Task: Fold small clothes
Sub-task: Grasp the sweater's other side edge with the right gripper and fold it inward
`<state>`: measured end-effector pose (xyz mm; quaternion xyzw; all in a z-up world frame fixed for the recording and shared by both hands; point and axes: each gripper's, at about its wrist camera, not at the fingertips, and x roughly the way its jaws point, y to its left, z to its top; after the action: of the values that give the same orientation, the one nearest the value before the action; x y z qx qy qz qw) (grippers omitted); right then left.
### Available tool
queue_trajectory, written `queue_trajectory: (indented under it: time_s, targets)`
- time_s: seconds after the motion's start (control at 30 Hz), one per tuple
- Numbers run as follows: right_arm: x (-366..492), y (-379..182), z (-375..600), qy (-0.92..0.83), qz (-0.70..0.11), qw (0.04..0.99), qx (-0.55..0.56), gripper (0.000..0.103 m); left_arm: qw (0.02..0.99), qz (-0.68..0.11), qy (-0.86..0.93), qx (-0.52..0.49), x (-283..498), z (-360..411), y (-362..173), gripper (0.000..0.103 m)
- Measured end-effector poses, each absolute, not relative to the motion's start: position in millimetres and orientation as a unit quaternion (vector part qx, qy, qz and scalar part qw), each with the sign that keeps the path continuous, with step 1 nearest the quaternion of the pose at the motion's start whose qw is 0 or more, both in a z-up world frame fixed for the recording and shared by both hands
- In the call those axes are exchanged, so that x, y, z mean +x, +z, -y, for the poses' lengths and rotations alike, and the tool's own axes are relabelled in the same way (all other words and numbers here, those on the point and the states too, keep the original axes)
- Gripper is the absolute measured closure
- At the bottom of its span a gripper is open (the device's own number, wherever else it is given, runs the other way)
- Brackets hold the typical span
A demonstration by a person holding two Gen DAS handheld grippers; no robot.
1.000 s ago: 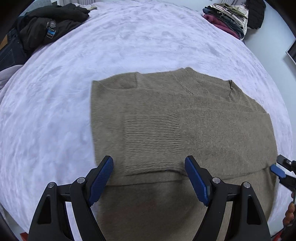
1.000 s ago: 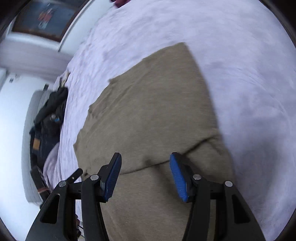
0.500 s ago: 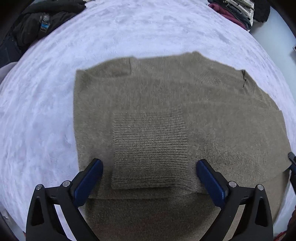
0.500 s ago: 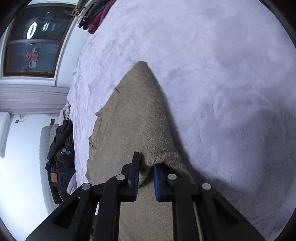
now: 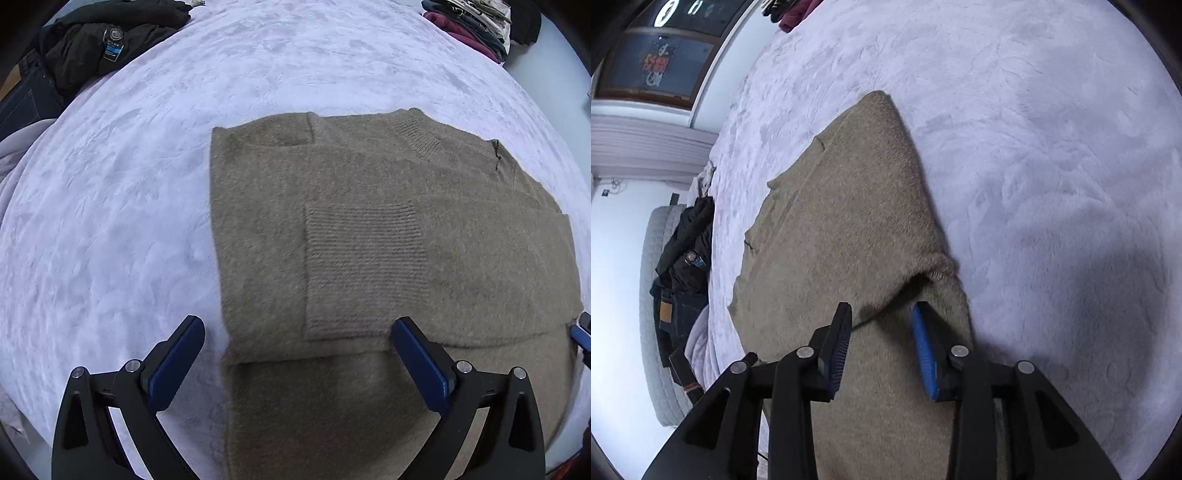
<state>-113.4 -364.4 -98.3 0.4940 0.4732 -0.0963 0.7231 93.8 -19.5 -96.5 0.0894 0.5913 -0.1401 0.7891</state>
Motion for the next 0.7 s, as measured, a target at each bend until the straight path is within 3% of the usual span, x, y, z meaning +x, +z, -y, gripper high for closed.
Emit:
queue_trajectory:
  time_s: [0.27,0.43,0.7]
  targets:
    - [-121.9,-77.8,327.5,-0.076,-0.509,0.734,0.442,0.051,0.769,-0.619,-0.124,0.102,81.9,-0.5,-94.2,0.000]
    - [-113.9,-69.6,317.7,-0.071,-0.513,0.744,0.422,0.051,0.781,-0.601,-0.134,0.100,77.1,-10.5,-77.6,0.000]
    - [-69.9,-66.3,383.7,-0.098,-0.492,0.778,0.378,0.051,0.782,-0.600,-0.166,0.012,175.7,-34.2,-88.0,0.001]
